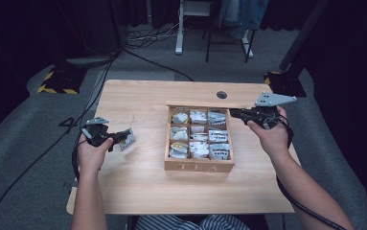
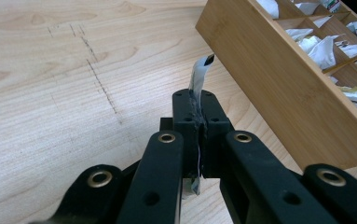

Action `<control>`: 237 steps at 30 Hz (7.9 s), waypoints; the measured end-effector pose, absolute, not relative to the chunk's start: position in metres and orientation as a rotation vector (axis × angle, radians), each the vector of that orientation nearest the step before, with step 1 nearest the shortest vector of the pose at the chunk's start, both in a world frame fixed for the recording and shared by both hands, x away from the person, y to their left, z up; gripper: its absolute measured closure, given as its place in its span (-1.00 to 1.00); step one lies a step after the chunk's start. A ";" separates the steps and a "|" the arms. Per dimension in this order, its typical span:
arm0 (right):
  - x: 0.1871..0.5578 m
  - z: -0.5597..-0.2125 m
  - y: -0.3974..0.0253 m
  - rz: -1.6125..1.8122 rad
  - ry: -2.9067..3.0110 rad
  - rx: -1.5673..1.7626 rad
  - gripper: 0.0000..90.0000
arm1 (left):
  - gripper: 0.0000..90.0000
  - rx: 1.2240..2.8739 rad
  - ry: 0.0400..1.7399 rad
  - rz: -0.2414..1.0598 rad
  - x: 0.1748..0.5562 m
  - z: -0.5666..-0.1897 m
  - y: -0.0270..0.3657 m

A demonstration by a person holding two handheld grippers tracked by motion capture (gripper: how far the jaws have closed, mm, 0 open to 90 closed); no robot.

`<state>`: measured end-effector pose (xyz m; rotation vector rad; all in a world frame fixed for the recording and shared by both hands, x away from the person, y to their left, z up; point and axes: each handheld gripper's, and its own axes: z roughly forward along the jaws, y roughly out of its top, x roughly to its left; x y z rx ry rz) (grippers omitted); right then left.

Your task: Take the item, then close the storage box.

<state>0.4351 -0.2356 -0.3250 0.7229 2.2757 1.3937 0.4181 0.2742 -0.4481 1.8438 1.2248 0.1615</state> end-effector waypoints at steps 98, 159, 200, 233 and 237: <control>0.399 -0.350 -0.246 1.355 2.428 0.779 1.00 | -0.60 2.200 0.989 0.370 0.323 -0.503 0.179; 0.364 -0.427 -0.267 1.242 2.601 0.959 0.96 | -0.61 2.199 0.994 0.377 0.323 -0.504 0.178; 0.368 -0.418 -0.320 1.321 2.322 0.954 0.52 | -0.56 2.204 0.972 0.369 0.325 -0.503 0.188; 0.395 -0.496 -0.379 1.122 2.230 1.130 0.02 | -0.57 2.191 0.992 0.377 0.331 -0.504 0.189; 0.395 -0.498 -0.376 1.099 2.237 1.119 0.00 | -0.57 2.190 0.992 0.379 0.331 -0.504 0.189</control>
